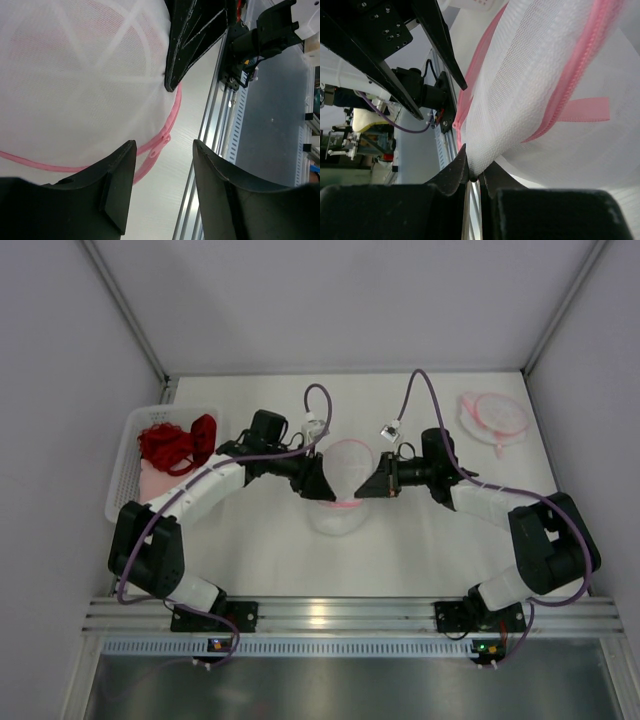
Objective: Place the bra in the laundry bag and zip it closed
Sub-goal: Zip the zipper on the laundry bag.
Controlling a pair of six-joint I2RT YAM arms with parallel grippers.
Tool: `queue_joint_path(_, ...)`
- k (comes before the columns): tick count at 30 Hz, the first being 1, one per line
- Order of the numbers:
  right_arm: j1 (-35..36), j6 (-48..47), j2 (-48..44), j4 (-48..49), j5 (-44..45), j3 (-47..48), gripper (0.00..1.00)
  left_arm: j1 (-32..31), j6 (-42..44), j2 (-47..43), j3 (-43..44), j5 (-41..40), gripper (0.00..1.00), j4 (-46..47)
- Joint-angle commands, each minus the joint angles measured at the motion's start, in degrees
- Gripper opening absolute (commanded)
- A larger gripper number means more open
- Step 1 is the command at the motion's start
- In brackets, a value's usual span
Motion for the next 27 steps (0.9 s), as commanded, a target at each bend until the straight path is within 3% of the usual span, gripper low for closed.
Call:
queue_joint_path(1,0.9,-1.0,-0.2,2.5,-1.7,2.7,0.00,0.2,3.5,0.1,0.3,3.3,0.54,-2.5)
queue_joint_path(17,0.8,0.9,-0.1,3.9,-2.9,3.3,0.00,0.2,2.1,2.4,-1.0,2.1,0.54,-2.6)
queue_joint_path(24,0.8,1.1,0.6,3.6,-1.9,3.7,0.00,0.1,1.8,2.4,-1.0,5.2,0.47,-2.5)
queue_joint_path(27,0.8,1.2,0.8,3.2,-1.2,3.7,0.00,0.1,1.7,2.3,-1.0,6.0,0.38,-2.5)
